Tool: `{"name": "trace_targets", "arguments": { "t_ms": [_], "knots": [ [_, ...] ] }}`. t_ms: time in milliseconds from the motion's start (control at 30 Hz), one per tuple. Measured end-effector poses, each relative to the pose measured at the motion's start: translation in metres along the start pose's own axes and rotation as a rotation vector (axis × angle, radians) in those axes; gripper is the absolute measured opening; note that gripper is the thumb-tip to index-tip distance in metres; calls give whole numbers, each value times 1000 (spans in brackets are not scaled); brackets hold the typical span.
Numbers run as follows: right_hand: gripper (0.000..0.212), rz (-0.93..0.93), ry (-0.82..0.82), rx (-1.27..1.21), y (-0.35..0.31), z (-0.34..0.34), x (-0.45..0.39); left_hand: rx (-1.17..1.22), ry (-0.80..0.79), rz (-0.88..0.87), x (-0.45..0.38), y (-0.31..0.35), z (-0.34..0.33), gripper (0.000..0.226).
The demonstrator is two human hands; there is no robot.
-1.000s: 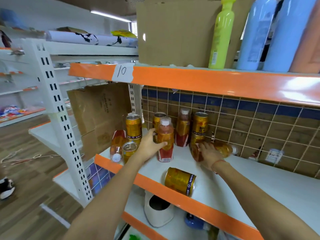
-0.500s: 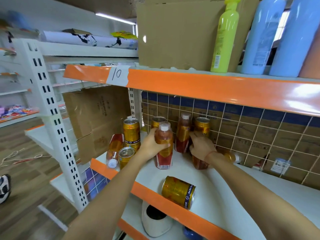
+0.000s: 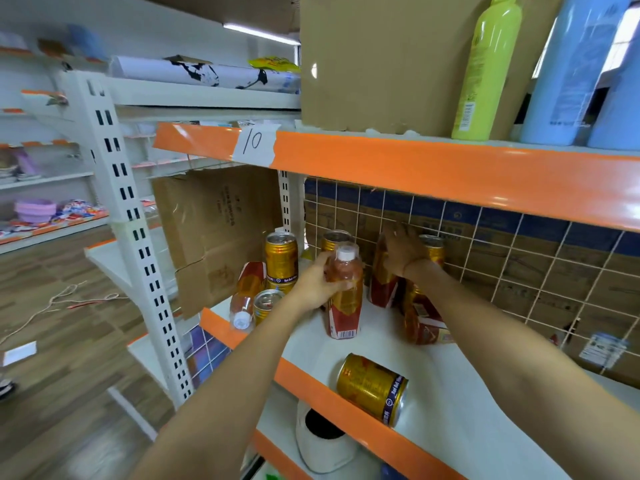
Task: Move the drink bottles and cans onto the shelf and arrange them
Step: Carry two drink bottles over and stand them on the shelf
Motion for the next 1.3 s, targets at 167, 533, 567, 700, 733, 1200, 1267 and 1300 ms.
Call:
{"name": "trace_targets", "arguments": {
  "t_ms": [167,533,567,700,733,1200,1267,1300],
  "knots": [
    [63,0,62,-4,-8,3,5,-25,-7,6,1,2,0,71],
    [44,87,171,-94,-25,10,17,-35,85,27,1,4,-1,74],
    [47,79,156,-129,-24,10,19,-41,85,22,2,5,0,74],
    [45,70,61,-248,-26,14,34,-58,27,-17,8,6,4,76],
    [43,77,50,-252,-27,14,39,-60,9,-26,10,6,6,76],
    [37,97,-146,-381,-24,46,86,-65,-319,5,28,17,4,78],
    [33,105,-116,-366,-23,44,88,-73,-272,-21,28,24,1,75],
    [31,107,-95,-359,-23,45,90,-62,-215,-25,28,25,2,73]
  ]
}}
Point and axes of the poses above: each hand's wrist, its own x-axis away from the middle knuckle, its own z-axis out of the back of the hand, y = z × x, the point moved 8 cm from there along -x, towards the middle knuckle, and after that the axes turned 7 degrees about -x, right-handed, at the moved point
